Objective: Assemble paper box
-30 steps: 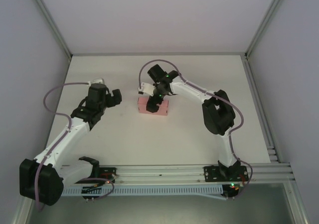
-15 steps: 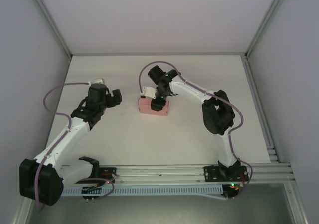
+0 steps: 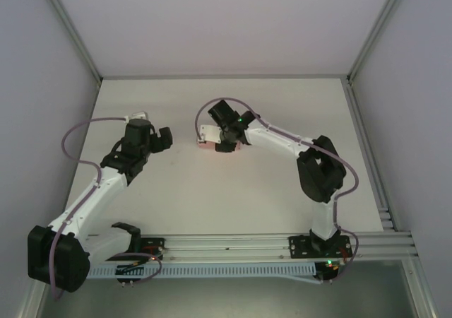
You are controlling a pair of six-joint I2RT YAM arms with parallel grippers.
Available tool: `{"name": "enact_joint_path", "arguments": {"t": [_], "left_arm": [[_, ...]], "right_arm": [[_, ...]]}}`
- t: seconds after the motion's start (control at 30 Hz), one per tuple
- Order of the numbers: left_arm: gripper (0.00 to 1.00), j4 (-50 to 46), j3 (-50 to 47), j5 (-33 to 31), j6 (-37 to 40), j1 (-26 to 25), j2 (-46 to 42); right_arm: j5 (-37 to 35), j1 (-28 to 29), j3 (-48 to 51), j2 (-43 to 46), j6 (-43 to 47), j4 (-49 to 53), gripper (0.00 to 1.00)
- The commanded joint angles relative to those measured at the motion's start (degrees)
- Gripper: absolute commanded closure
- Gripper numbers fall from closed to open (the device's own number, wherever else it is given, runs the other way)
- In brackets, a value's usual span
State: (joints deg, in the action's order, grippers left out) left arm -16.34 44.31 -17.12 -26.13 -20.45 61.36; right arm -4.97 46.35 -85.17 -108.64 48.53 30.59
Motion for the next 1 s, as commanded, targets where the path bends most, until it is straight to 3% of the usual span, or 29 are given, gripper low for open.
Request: {"name": "enact_joint_path", "arguments": {"t": [0.0,0.23,0.37,0.5,0.77,0.87,0.97], "left_arm": [[0.00,0.8,-1.4,-2.1,1.4,0.2,-1.4],[0.00,1.4,-1.8,-3.5,1.7,0.3,-1.3],[0.00,2.0,-2.1,-3.7,2.1,0.3,-1.2],[0.00,3.8,-3.5,-4.0,2.8,0.4,-2.1],[0.00,6.2,-5.3,-5.0,3.6,0.5,-3.9],[0.00,6.9,-5.6,-6.1,4.2,0.6,-4.9],[0.00,7.6,-5.2,-7.0,4.7,1.0,-5.8]], "right_arm": [[-10.9,1.7,9.6,3.4,7.6,-18.0,0.61],[-12.3,3.1,20.9,6.8,5.9,-25.5,0.65],[-14.5,3.9,26.0,8.3,5.7,-27.3,0.59],[-15.7,5.2,27.3,9.5,3.8,-23.4,0.42],[-12.9,6.0,28.8,15.1,0.5,-18.8,0.19],[-7.2,6.0,27.6,18.1,-2.2,-13.5,0.01],[-1.2,6.1,26.7,22.1,-5.3,-9.6,0.00]]}}
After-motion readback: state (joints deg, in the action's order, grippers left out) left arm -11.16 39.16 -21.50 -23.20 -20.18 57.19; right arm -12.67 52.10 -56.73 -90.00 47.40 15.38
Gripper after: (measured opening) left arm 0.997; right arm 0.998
